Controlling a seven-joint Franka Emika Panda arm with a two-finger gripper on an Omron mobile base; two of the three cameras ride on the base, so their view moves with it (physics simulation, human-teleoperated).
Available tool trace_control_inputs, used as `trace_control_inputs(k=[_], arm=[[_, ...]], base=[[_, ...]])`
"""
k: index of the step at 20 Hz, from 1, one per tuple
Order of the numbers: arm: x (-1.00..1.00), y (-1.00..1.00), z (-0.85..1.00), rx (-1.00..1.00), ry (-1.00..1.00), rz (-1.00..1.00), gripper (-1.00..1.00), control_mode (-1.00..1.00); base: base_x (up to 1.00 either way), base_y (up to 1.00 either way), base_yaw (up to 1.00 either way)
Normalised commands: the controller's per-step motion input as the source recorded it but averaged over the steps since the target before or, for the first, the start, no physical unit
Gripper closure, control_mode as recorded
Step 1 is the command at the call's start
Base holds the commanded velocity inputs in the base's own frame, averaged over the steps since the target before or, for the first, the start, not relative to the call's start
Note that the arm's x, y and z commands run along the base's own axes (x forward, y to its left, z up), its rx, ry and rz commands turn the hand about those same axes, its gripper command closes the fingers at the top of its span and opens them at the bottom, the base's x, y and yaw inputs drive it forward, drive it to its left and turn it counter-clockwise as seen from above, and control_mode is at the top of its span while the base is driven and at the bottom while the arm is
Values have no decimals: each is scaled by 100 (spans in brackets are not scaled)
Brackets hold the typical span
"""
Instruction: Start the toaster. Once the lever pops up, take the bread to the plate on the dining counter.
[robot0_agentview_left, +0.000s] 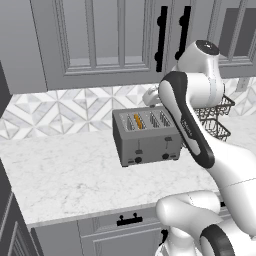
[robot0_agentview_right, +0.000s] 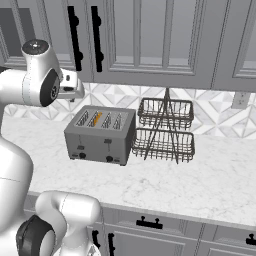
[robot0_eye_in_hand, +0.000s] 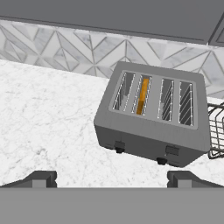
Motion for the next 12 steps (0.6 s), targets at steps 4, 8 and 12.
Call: trace_control_inputs(k=[4, 8, 12], arm=[[0, 0, 0, 0, 0, 0, -100, -100], [0, 0, 0, 0, 0, 0, -100, -100], [0, 0, 0, 0, 0, 0, -100, -100]], base=[[0, 0, 0], [0, 0, 0], [0, 0, 0]])
